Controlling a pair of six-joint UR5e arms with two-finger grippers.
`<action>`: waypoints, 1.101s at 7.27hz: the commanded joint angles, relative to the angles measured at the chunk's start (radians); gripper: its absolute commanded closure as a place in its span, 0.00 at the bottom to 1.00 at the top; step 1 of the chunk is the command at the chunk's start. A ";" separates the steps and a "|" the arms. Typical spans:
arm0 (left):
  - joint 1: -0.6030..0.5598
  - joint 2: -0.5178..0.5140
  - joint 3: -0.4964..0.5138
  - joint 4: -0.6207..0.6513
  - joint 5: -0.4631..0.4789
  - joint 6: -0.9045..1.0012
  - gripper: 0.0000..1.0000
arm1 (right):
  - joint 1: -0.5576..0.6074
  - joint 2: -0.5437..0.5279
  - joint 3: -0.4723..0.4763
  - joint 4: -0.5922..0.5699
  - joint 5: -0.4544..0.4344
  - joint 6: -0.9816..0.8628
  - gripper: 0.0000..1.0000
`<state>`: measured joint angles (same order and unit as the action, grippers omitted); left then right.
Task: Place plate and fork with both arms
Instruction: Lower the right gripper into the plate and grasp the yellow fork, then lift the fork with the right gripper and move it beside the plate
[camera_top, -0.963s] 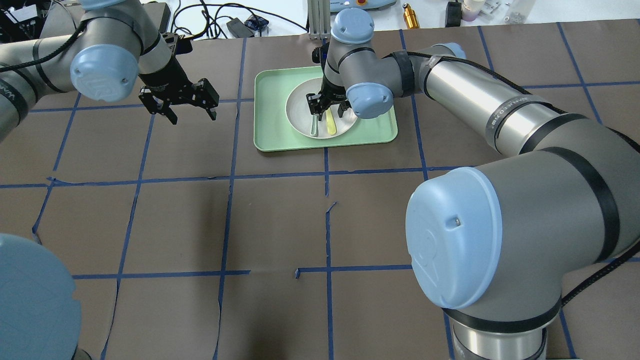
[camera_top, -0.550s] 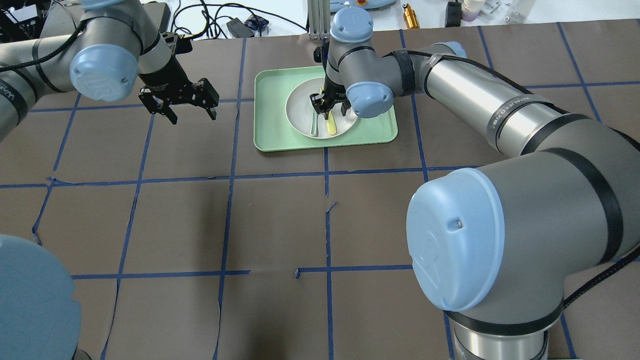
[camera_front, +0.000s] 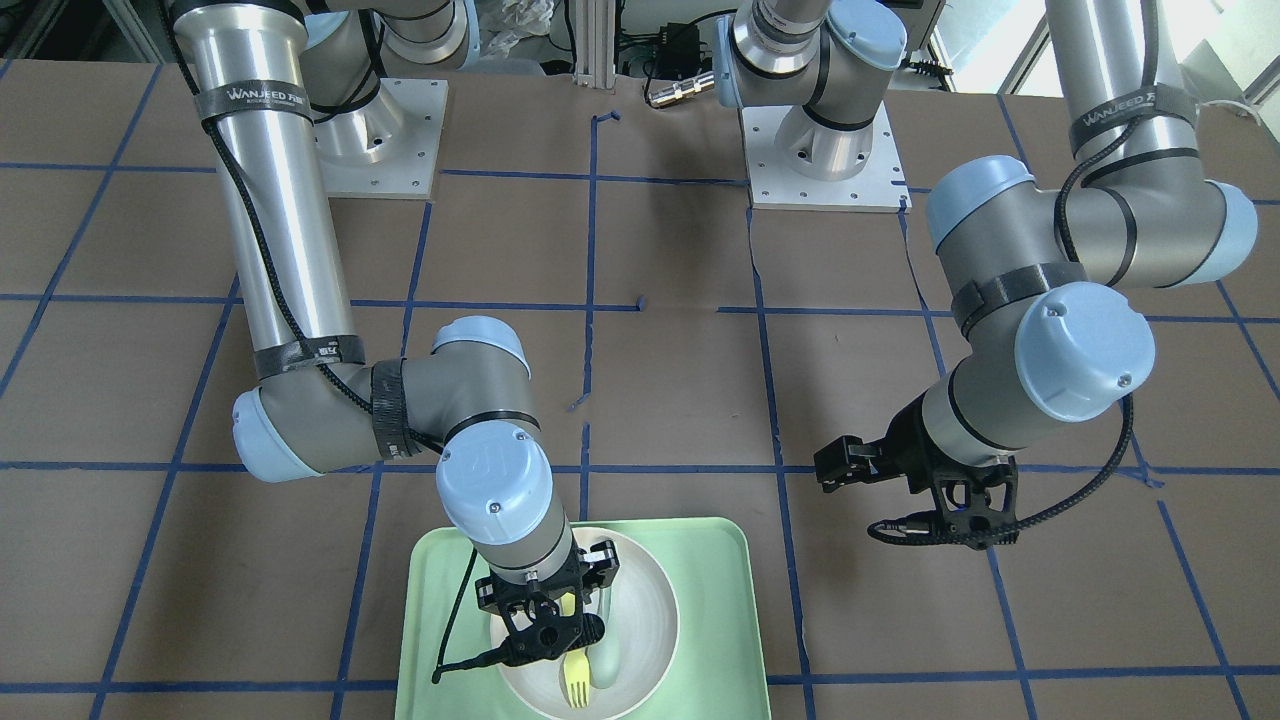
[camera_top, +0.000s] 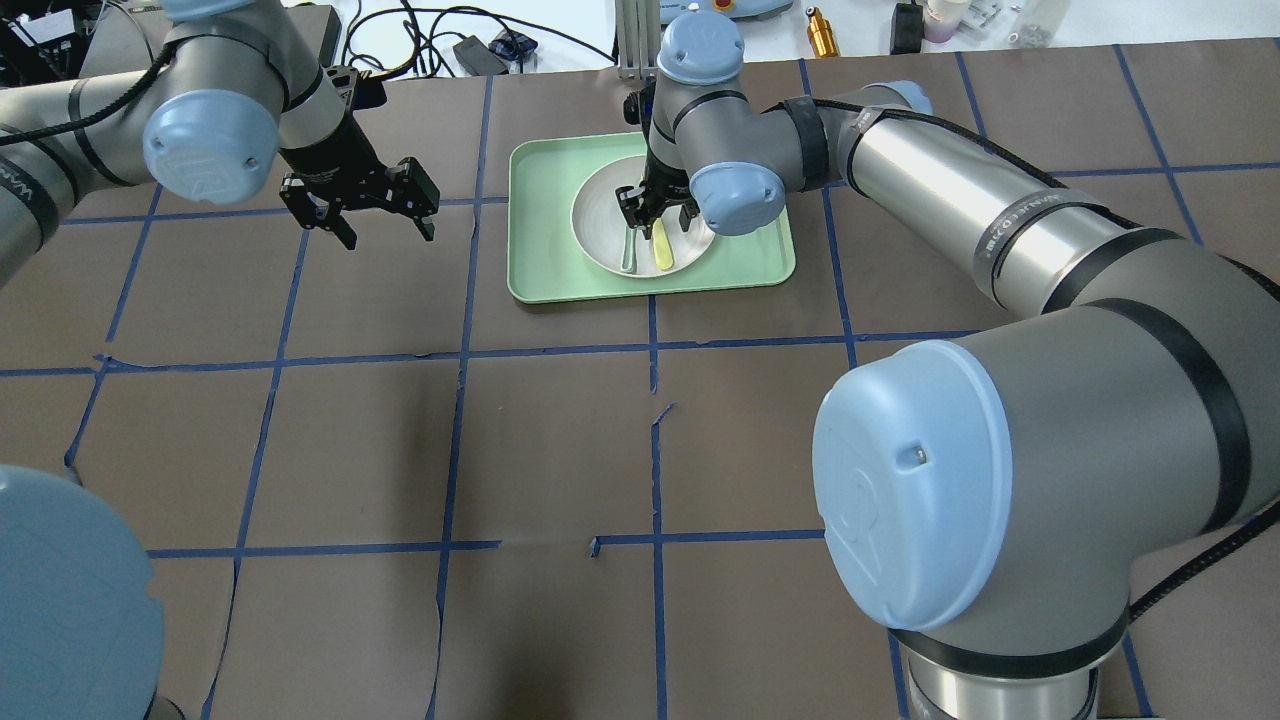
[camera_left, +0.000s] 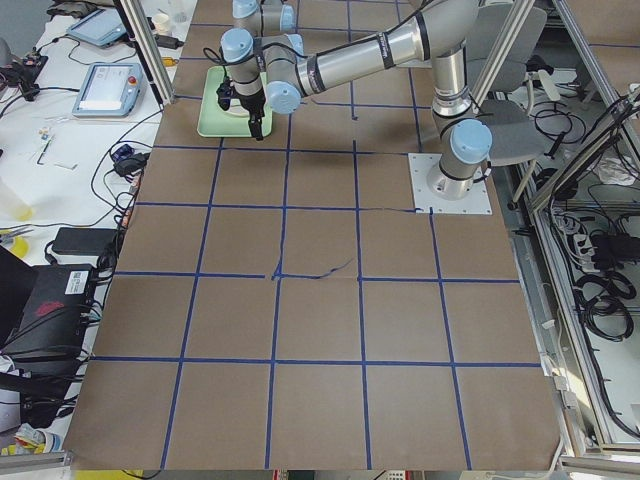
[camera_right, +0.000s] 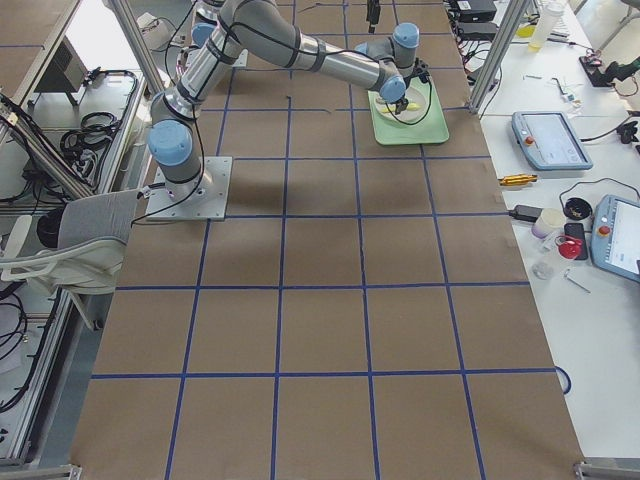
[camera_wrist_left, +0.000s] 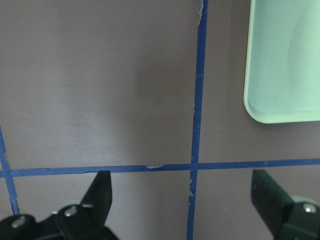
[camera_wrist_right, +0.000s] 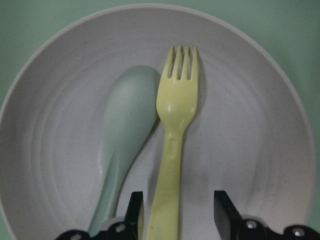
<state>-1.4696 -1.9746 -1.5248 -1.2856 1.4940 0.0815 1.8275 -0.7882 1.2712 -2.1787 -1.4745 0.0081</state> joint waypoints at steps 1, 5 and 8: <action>0.000 -0.007 0.000 0.006 0.000 0.001 0.00 | 0.006 0.001 0.011 -0.001 0.000 -0.003 0.43; 0.002 -0.007 0.000 0.014 0.000 0.003 0.00 | 0.006 0.001 0.014 -0.001 -0.010 0.004 1.00; 0.002 -0.006 0.000 0.014 0.002 0.003 0.00 | 0.006 -0.034 0.013 0.000 -0.016 0.053 1.00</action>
<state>-1.4680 -1.9809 -1.5248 -1.2717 1.4951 0.0843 1.8332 -0.8054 1.2852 -2.1785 -1.4889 0.0352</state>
